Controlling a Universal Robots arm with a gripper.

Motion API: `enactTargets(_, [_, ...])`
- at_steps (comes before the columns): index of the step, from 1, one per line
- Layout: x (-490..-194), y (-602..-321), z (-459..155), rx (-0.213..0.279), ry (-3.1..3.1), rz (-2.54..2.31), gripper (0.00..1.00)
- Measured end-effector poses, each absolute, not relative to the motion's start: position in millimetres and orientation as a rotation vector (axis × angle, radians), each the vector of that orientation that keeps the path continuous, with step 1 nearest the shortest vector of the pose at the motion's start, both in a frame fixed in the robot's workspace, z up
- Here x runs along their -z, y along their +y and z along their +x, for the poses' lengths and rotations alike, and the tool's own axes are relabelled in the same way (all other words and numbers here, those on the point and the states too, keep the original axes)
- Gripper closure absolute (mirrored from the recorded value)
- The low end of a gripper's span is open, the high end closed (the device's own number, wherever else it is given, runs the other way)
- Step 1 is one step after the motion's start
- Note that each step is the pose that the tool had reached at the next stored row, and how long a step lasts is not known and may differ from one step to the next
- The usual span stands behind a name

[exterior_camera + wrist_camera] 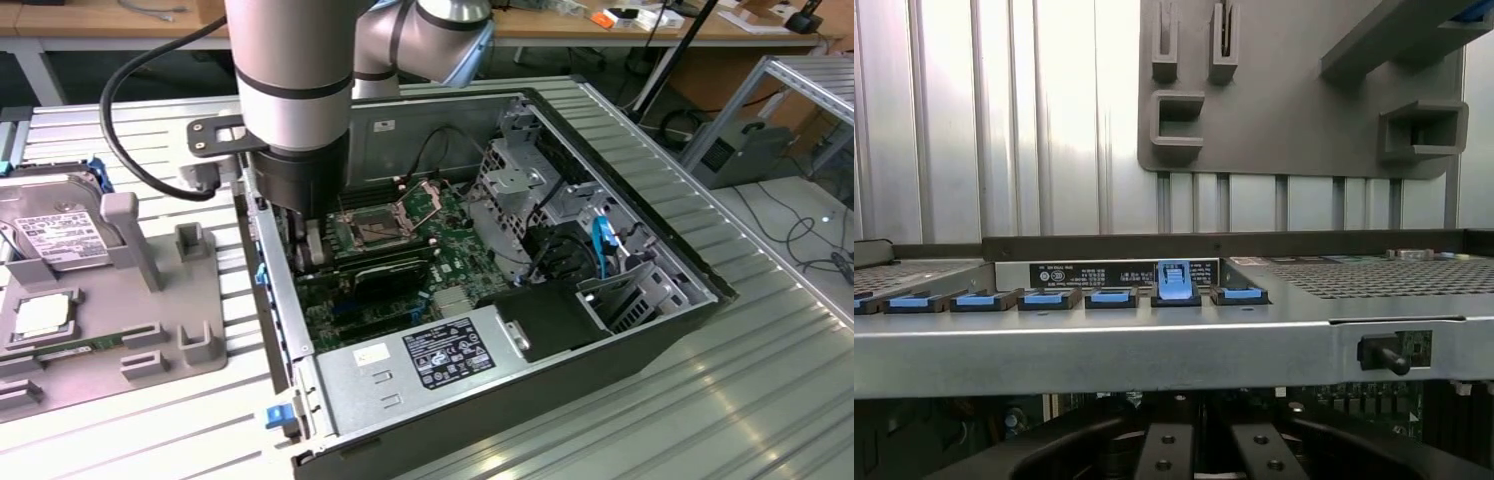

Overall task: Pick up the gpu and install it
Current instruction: 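Press down on the gpu until it lock into place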

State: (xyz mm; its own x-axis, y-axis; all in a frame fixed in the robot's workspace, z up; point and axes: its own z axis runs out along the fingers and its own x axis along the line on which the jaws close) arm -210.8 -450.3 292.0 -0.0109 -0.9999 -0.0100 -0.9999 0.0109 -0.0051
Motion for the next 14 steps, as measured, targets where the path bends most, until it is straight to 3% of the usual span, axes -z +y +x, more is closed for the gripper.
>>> enactTargets(14, [-291.8, -450.5, -219.6, -0.005, 2.226, -2.202, 0.89])
